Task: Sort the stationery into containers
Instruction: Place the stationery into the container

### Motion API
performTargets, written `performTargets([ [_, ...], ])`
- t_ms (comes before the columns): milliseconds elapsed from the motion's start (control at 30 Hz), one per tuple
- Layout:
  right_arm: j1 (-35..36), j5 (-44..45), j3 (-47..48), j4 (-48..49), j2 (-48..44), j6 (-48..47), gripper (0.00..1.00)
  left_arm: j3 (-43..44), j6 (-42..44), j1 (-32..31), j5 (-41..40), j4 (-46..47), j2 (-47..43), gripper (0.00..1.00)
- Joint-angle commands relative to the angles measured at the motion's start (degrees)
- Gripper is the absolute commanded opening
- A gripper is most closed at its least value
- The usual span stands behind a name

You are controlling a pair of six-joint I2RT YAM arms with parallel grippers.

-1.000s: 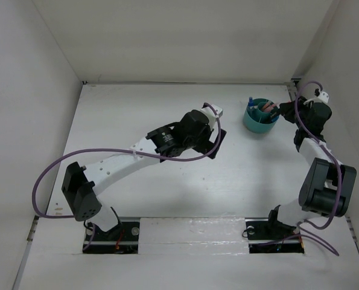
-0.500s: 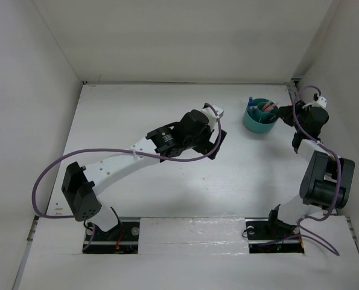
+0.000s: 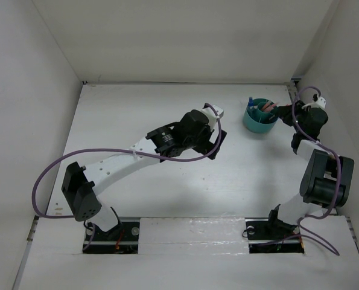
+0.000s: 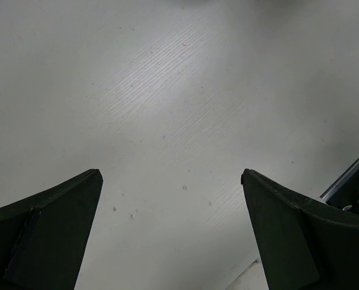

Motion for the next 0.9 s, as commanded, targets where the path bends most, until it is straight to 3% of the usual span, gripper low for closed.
performTargets([
  [0,-0.4,-1.4,-0.2,4.7,0.6,0.2,0.33,0.6,0.6,-0.1,0.6,0.7,-1.9,1.0],
  [200,-0.4,-1.9,-0.2,4.7,0.6,-0.3,0.54,0.6,1.2,-0.1,-1.2,0.7,-1.3,1.0],
  [433,-0.4,-2.5,-0.2,4.7,-2.1,0.3,0.57,2.4,0.6,-0.1,-2.3,0.2,-1.3,1.0],
  [533,-0.4,-2.0,-0.2,2.6,-6.4,0.9,0.63,5.7,-0.5,-0.1,-4.4,-1.3,-0.3,1.0],
  [567,-0.4,-2.0,1.1,1.5,-7.6,0.9,0.7,7.0,-0.5,-0.1,-5.5,-2.0,0.8,1.0],
  [600,-0.4,-1.2,2.1,-2.9,-9.9,0.9,0.75,10.5,-1.9,-0.1,-8.4,-2.8,1.5,1.0],
  [667,0.7,-1.2,6.9,-8.7,-11.7,0.3,1.0,14.8,-3.0,0.9,-10.2,-5.4,4.6,1.0],
  [867,10.1,10.9,24.4,-40.2,-15.6,-5.3,1.0,32.7,-15.0,15.5,-6.0,-8.4,13.2,1.0],
])
